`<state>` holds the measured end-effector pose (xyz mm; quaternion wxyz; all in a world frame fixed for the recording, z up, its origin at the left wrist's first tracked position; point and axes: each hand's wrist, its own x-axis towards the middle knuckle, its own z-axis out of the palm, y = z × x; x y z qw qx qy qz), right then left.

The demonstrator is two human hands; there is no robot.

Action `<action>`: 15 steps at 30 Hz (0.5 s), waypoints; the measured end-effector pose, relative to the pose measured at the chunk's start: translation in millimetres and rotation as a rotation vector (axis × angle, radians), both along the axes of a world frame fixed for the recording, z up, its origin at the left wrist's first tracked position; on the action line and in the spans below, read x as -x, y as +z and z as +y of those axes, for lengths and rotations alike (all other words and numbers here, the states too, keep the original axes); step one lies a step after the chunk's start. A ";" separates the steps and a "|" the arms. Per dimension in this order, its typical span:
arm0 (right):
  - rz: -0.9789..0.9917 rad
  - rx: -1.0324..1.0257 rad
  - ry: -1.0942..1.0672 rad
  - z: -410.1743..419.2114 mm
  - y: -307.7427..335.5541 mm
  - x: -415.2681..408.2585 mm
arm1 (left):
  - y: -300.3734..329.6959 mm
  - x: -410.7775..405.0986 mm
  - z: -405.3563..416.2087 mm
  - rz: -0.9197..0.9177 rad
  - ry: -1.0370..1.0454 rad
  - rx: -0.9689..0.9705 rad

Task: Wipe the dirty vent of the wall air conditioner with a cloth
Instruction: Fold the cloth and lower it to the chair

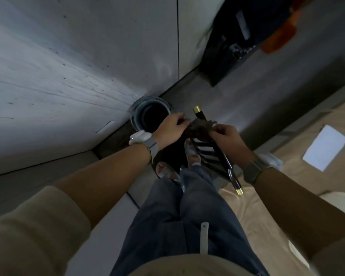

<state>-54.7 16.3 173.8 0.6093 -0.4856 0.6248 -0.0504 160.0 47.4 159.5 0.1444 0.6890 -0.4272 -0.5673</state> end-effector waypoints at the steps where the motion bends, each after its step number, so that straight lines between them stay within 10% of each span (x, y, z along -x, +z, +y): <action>1: 0.002 -0.028 -0.006 2.0 -6.0 4.7 | -3.3 7.6 -2.7 0.006 -0.020 0.023; 15: 0.053 -0.064 0.031 42.9 -92.3 52.2 | -69.8 78.6 -20.4 -0.054 -0.391 0.010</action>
